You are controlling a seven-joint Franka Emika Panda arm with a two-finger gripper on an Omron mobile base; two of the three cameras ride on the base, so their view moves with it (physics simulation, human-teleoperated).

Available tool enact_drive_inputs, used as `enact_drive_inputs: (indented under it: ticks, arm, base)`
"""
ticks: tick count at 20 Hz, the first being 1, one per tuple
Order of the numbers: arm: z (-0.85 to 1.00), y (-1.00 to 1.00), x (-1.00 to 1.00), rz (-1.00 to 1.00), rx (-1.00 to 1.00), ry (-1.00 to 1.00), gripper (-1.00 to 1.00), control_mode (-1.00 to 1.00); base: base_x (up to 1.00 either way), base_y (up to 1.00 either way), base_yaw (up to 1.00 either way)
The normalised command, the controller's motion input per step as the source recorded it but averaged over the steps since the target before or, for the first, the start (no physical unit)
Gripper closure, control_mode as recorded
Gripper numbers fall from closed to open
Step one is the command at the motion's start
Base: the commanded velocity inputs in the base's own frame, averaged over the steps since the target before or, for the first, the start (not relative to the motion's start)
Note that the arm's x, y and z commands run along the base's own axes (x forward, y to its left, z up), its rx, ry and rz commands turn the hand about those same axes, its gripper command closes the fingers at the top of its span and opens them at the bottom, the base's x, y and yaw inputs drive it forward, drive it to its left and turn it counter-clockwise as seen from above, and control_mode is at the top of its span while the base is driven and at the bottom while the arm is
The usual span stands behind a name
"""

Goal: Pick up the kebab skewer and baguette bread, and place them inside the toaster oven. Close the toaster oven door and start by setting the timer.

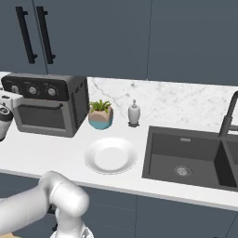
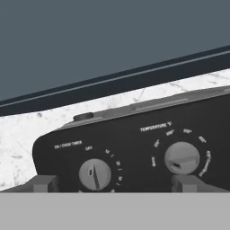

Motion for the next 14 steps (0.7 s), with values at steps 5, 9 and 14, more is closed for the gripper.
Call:
enact_drive_inputs:
  ticks: [5, 9, 14]
  arm:
    - [-0.02, 0.04, 0.11, 0.00, 0.00, 0.00, -1.00, -1.00]
    - [-0.02, 0.08, 0.07, 0.00, 0.00, 0.00, -1.00, -1.00]
    - [-0.02, 0.15, 0.07, 0.00, 0.00, 0.00, -1.00, -1.00]
  base:
    - [0.00, 0.00, 0.00]
    - [0.00, 0.00, 0.00]
    - [0.00, 0.00, 0.00]
